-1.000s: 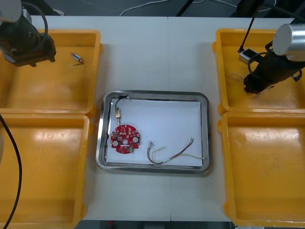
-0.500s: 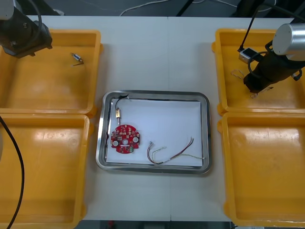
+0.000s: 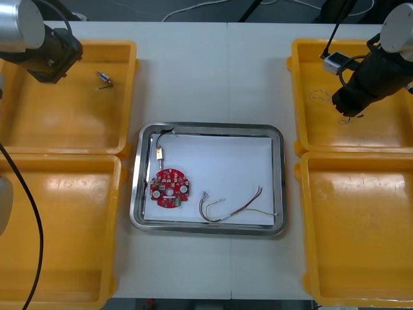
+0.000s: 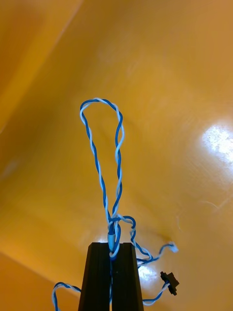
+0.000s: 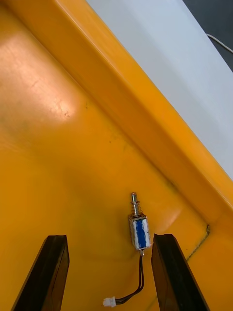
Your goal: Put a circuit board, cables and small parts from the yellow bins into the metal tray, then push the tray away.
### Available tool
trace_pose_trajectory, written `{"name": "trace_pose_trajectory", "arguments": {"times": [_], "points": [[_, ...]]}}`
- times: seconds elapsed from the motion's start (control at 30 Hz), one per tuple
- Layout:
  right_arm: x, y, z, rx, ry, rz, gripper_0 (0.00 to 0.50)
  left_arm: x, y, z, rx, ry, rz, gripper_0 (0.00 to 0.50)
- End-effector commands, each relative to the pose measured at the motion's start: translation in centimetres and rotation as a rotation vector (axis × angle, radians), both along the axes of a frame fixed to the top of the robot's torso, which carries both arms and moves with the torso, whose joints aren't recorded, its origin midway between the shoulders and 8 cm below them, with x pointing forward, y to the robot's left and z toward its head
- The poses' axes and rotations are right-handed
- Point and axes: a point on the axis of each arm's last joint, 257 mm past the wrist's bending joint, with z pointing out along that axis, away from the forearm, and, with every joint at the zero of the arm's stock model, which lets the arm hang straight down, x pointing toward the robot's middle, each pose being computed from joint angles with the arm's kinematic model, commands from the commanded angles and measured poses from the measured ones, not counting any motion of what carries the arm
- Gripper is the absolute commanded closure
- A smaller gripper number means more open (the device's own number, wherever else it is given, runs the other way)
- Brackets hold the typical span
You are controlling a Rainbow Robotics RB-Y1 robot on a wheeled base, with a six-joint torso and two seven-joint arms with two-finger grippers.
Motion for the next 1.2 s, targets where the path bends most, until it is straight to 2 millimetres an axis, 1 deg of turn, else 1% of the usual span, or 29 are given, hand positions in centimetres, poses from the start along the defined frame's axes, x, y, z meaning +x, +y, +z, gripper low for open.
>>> {"name": "trace_pose_trajectory", "arguments": {"times": [0.03,0.17,0.2,0.3,0.33,0.4,0.53,0.6,0.73,0.8,0.9,1.03,1.1,1.13,1.2], "points": [[0.6,-0.7,5.8,-0.008,-0.081,0.028,0.500,1.9,-3.7,2.9,0.054,-0.055,-0.073,0.000],[-0.7,-0.7,7.5,0.018,-0.071,0.040,0.500,2.3,-5.0,2.1,0.065,-0.045,-0.080,0.000],[-0.9,-0.8,7.6,0.020,-0.066,0.043,0.500,2.4,-5.2,2.0,0.067,-0.047,-0.082,0.000],[-2.1,-0.7,9.1,0.026,-0.058,0.064,0.500,3.5,-5.7,1.0,0.073,-0.057,-0.082,0.000],[-2.4,-0.7,9.2,0.027,-0.054,0.067,0.500,3.7,-5.6,0.9,0.078,-0.063,-0.081,0.000],[-3.2,-0.6,10.2,0.023,-0.054,0.085,0.500,4.4,-5.9,0.3,0.079,-0.069,-0.082,0.000],[-4.2,-0.3,11.5,0.006,-0.056,0.117,0.500,5.0,-6.5,-0.1,0.088,-0.076,-0.085,0.000],[-4.1,0.2,12.7,-0.009,-0.096,0.141,0.500,5.3,-6.8,-0.2,0.091,-0.081,-0.088,0.000],[-4.0,1.0,14.1,-0.031,-0.144,0.178,0.500,5.4,-7.4,-0.4,0.094,-0.076,-0.091,0.000],[-3.9,1.7,14.8,-0.041,-0.170,0.207,0.500,5.3,-7.4,-0.9,0.100,-0.063,-0.091,0.000],[-3.9,2.7,15.3,-0.043,-0.191,0.245,0.500,5.4,-7.4,-1.4,0.112,-0.055,-0.089,0.000],[-4.0,3.9,15.0,-0.032,-0.189,0.291,0.500,5.3,-7.0,-2.1,0.139,-0.044,-0.086,0.000],[-4.2,4.9,14.9,-0.017,-0.188,0.328,0.500,5.2,-6.4,-2.5,0.159,-0.033,-0.079,0.000],[-4.2,5.0,14.9,-0.015,-0.187,0.335,0.500,5.2,-6.3,-2.6,0.162,-0.030,-0.077,0.000],[-4.5,6.2,14.8,-0.009,-0.185,0.378,0.500,5.1,-6.0,-2.9,0.168,-0.022,-0.075,0.000]]}}
